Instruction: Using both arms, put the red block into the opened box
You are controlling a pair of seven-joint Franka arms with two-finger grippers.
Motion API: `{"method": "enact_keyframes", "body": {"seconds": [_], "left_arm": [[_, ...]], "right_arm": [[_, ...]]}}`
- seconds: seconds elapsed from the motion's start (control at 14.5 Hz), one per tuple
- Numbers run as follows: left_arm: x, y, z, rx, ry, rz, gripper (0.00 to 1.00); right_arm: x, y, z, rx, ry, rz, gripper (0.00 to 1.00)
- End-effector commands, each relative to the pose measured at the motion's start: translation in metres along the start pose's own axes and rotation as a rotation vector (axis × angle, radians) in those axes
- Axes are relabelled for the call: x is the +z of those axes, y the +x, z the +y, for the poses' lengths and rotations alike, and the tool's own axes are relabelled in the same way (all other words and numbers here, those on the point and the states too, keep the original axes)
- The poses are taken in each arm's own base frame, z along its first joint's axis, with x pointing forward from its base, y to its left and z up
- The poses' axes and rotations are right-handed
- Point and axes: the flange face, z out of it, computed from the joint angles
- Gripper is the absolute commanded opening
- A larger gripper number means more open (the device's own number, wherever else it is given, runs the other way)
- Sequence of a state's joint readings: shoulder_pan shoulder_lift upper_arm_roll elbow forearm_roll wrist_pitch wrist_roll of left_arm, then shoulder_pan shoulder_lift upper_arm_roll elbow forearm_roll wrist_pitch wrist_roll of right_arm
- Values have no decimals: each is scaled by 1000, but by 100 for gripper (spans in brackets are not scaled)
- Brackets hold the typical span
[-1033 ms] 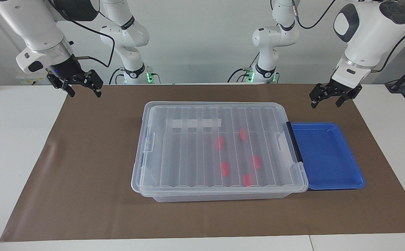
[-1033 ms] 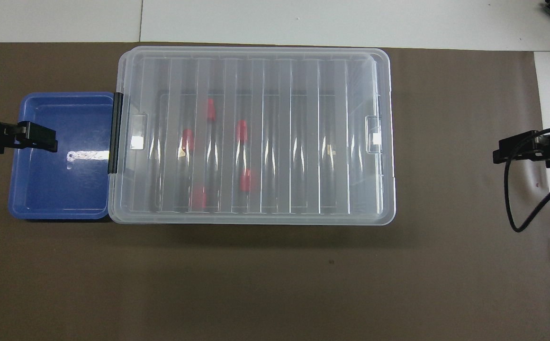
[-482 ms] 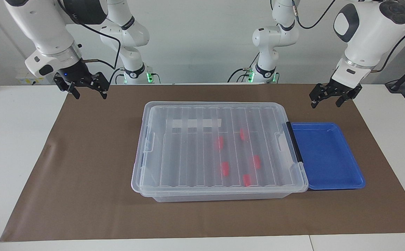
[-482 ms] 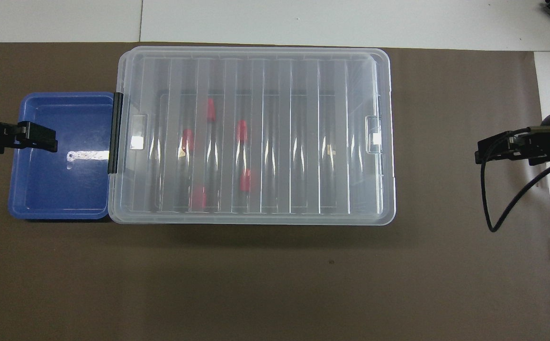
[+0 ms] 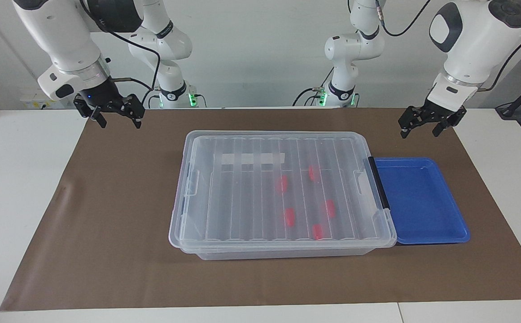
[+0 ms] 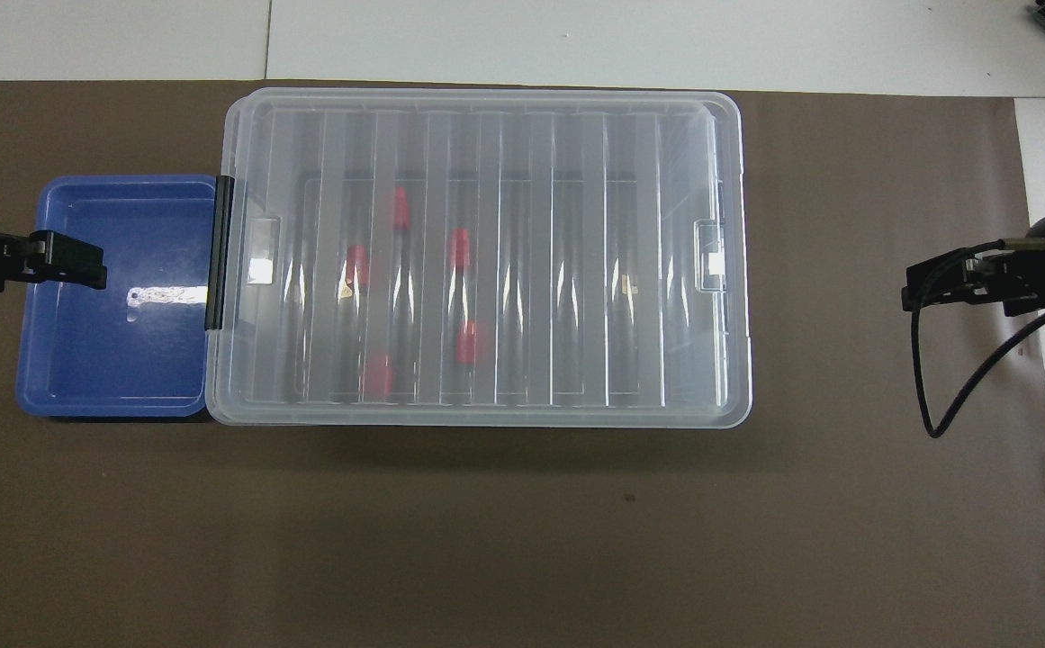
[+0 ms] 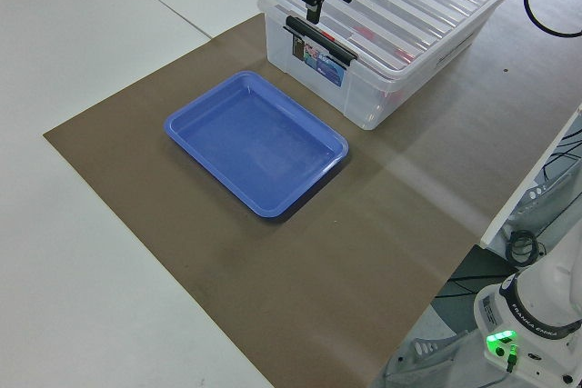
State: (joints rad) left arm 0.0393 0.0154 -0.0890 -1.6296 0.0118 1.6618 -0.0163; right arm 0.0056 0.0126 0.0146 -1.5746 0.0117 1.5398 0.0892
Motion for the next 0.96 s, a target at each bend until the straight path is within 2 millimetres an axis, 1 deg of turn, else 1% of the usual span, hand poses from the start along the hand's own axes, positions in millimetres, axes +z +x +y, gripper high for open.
{"method": "enact_keyframes", "body": {"seconds": [0.0, 0.28, 0.89], "left_arm": [[-10, -10, 1, -12, -12, 9, 100], [-10, -11, 1, -10, -12, 9, 100], [-10, -12, 1, -12, -12, 10, 100]], "right_arm": [[1, 0, 3, 20, -14, 9, 100], [-3, 0, 5, 19, -16, 15, 100], [-1, 0, 2, 20, -17, 12, 100]]}}
